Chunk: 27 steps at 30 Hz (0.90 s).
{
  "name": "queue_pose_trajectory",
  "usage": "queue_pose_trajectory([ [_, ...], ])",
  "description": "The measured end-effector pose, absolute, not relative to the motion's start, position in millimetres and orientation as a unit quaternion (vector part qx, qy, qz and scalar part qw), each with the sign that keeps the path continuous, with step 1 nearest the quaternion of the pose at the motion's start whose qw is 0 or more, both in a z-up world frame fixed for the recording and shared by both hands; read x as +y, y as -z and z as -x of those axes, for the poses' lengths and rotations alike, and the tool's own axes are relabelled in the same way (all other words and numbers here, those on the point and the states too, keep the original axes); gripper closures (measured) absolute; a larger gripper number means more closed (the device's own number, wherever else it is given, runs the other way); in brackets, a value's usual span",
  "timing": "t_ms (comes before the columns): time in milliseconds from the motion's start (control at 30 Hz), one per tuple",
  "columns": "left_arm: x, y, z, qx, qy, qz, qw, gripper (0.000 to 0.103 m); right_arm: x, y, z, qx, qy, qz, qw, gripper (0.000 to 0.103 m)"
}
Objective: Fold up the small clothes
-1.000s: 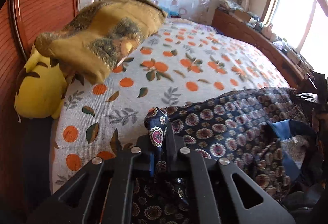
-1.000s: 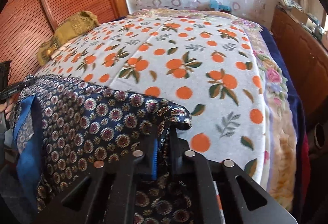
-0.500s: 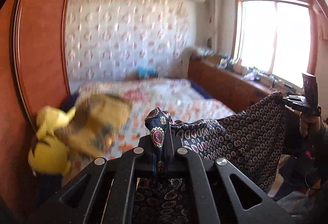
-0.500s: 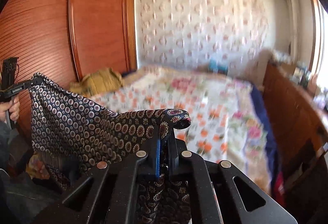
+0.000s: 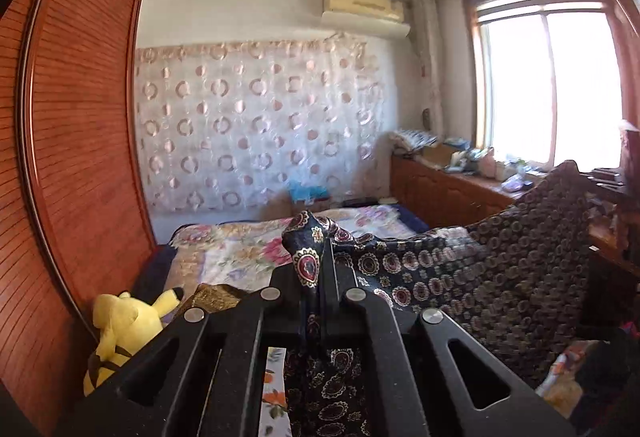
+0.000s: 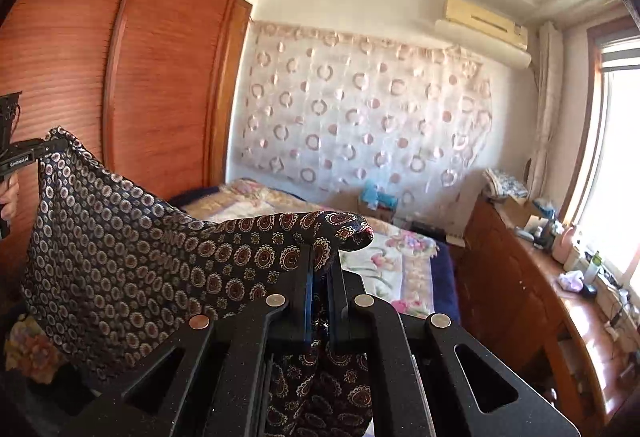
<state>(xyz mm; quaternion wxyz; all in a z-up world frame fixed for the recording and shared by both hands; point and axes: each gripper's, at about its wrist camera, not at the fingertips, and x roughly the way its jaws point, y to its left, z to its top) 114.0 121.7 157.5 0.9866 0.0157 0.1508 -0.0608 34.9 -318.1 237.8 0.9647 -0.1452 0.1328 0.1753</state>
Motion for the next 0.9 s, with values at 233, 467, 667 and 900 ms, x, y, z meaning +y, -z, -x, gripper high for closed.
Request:
queue_pose_trajectory([
  [233,124.8,-38.7,-252.5,0.263,0.030,-0.021,0.964,0.098,-268.1,-132.6,-171.6,0.241,-0.150,0.151,0.947,0.098],
  [467,116.4,-8.6,-292.0,0.296,0.032,-0.017,0.954,0.096,-248.0,-65.9,-258.8,0.309,-0.131,0.129,0.933,0.098],
  [667,113.3,-8.9,-292.7,0.299,0.048,-0.020,0.953,0.052,-234.5,-66.4,-306.2,0.333,-0.118,0.122,0.927,0.098],
  [900,104.5,-19.0,-266.2,0.291,0.080,-0.006,0.953,0.029,-245.0,-72.4,-298.4,0.327,-0.109,0.109,0.932,0.087],
])
